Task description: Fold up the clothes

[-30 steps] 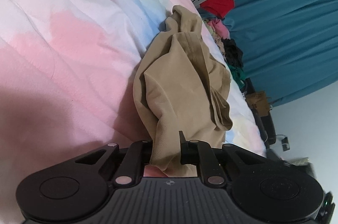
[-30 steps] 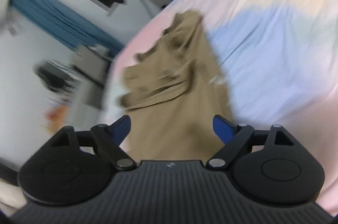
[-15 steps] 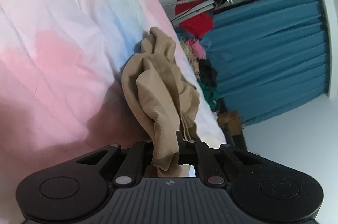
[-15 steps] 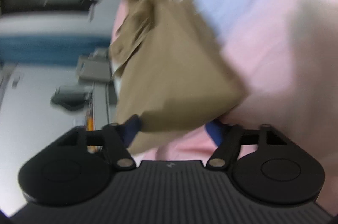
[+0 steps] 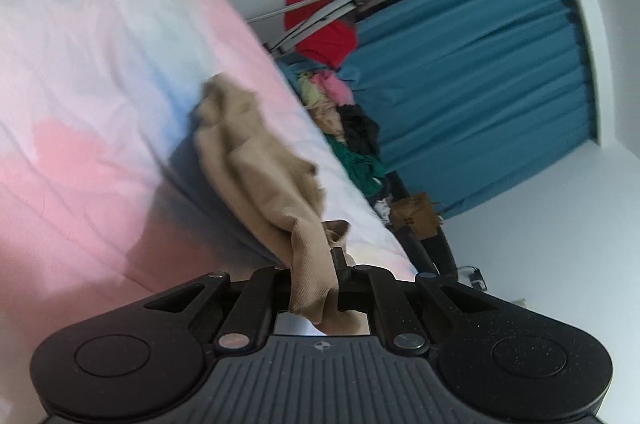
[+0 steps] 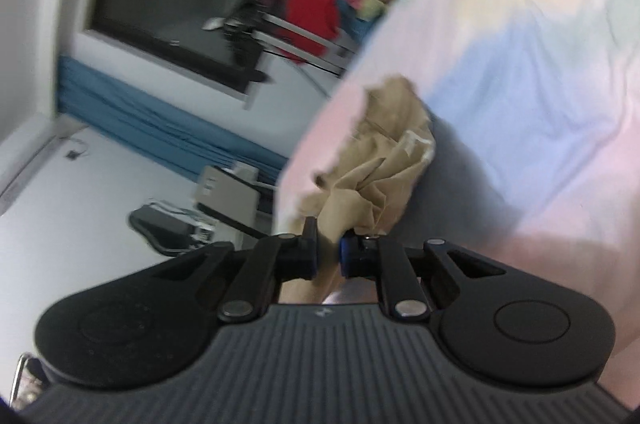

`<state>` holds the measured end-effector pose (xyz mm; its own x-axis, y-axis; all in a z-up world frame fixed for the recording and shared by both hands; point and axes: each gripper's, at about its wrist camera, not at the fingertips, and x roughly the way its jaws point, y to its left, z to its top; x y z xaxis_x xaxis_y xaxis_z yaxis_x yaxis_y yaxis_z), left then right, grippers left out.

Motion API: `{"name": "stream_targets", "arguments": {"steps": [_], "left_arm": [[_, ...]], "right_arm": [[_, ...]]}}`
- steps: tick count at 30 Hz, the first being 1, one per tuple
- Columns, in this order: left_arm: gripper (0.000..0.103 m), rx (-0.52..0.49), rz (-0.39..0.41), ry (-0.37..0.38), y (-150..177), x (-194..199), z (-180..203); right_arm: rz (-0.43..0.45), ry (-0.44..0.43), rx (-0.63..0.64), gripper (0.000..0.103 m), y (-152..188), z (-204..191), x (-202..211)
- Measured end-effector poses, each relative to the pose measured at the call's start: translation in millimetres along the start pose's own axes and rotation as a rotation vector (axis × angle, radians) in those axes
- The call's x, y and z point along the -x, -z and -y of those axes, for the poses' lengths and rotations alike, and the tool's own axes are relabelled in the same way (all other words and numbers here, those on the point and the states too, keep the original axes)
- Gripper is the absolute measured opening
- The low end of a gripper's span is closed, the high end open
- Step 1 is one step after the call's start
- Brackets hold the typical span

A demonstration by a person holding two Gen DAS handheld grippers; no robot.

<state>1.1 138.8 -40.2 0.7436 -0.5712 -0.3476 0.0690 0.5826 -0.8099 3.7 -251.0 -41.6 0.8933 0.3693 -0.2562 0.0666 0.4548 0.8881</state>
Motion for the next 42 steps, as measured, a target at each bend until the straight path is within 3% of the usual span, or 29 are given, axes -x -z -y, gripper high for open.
{"name": "stream_targets", "arguments": {"steps": [4, 9, 13, 16, 22, 27, 36, 42], "left_arm": [[0.008, -0.048, -0.008, 0.011, 13, 42, 31], [0.008, -0.080, 0.000, 0.010, 57, 105, 53], [0.008, -0.118, 0.012, 0.002, 74, 108, 58], [0.008, -0.073, 0.006, -0.001, 64, 87, 54], [0.009, -0.082, 0.035, -0.112, 15, 21, 59], [0.010, -0.071, 0.008, -0.229, -17, -43, 39], [0.014, -0.169, 0.003, -0.248, -8, -87, -7], [0.013, -0.189, 0.002, -0.267, -15, -106, -20]], "right_arm": [[-0.016, -0.046, 0.041, 0.013, 2, -20, 46], [-0.048, -0.077, 0.039, 0.013, 26, -27, 109], [-0.040, -0.032, 0.029, 0.013, 39, -24, 128], [-0.012, -0.001, 0.010, 0.013, 28, -21, 107], [0.016, 0.067, 0.013, 0.013, 0, -31, 40], [-0.029, 0.164, -0.005, 0.014, -18, -16, -30], [-0.102, 0.204, -0.029, 0.014, -18, 43, -70], [-0.159, 0.210, 0.040, 0.016, -27, 44, -102]]}}
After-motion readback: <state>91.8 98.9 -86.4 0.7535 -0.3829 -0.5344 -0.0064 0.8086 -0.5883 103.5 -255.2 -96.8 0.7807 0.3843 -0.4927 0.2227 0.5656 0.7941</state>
